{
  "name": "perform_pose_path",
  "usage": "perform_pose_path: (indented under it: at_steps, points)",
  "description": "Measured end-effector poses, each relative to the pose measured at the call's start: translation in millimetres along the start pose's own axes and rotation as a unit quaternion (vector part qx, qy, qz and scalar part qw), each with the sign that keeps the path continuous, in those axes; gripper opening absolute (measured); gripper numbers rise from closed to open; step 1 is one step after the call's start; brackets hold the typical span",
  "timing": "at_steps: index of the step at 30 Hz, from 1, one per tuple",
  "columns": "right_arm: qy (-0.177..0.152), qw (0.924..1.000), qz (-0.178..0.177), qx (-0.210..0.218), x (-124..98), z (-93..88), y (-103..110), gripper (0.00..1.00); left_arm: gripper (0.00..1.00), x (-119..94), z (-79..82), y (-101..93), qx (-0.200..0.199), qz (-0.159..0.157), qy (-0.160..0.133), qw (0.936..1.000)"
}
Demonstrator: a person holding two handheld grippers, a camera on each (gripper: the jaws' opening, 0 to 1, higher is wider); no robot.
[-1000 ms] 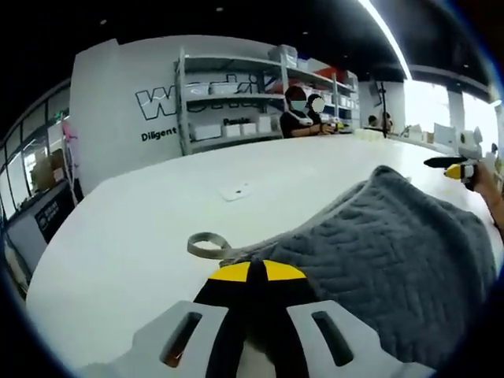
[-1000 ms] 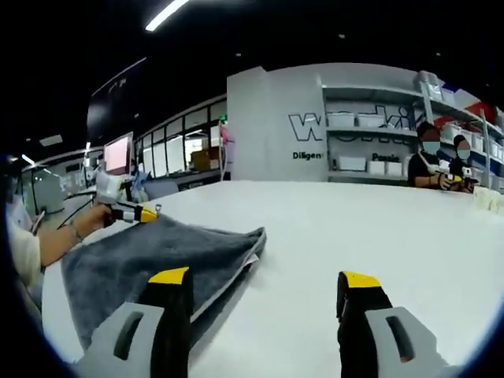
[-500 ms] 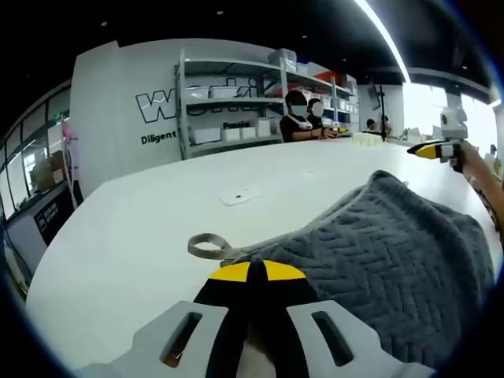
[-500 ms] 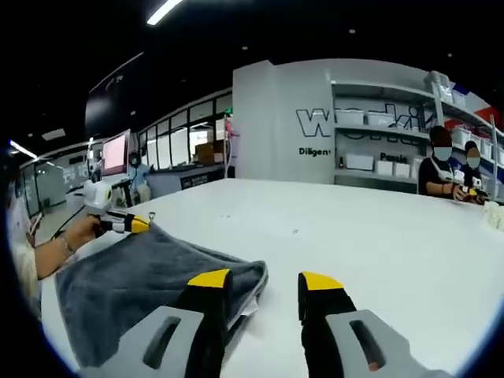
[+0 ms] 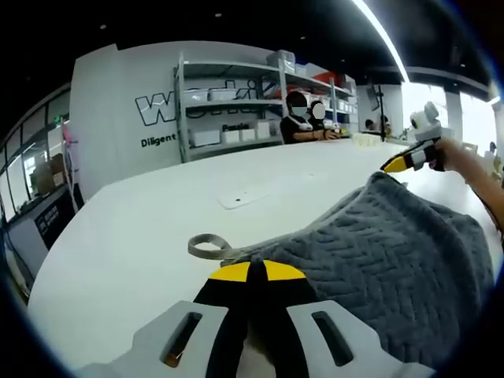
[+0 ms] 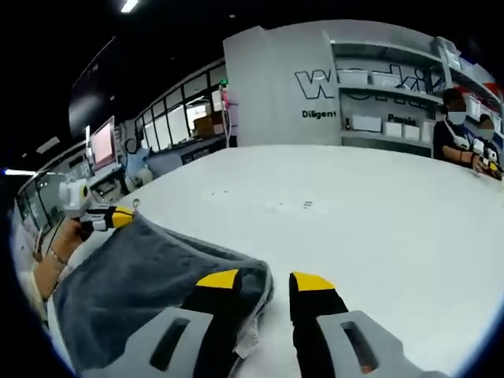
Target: Fold the towel on the table until its edges align and the towel forms a compact rectangular stack.
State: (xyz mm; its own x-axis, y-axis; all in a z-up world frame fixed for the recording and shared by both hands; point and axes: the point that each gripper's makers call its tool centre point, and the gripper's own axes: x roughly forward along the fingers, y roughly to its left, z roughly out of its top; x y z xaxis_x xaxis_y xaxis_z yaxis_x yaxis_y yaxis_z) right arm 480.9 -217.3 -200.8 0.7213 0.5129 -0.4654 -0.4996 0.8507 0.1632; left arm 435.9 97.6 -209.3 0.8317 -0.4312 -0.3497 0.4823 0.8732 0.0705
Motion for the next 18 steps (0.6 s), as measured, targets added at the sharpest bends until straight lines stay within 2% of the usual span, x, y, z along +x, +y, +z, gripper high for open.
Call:
perform_pose_path:
  at_steps: [4,5,6,12,18]
  points:
    - [0.008,1.0000,-0.004,-0.001,7.2,-2.9,-9.3,0.14,0.04,-0.1,-0.2,2.1,-0.002,-0.001,0.000,1.0000]
    - [0.007,1.0000,-0.003,0.000,8.7,-2.2,-11.7,0.10,0.04,-0.3,-0.3,2.5,-0.002,-0.002,0.000,1.0000]
    - [0.007,1.0000,-0.003,0.000,10.3,-1.4,-14.2,0.01,0.04,-0.4,-0.4,3.0,-0.003,-0.002,0.000,1.0000]
    - [-0.007,0.9999,0.003,-0.008,8.0,-0.4,-8.6,0.00,0.03,-0.8,-1.2,6.4,-0.001,-0.002,0.001,1.0000]
    - [-0.034,0.9993,-0.001,-0.014,-3.8,5.7,-1.6,0.00,0.03,-4.3,2.3,11.0,-0.014,-0.004,-0.007,0.9999]
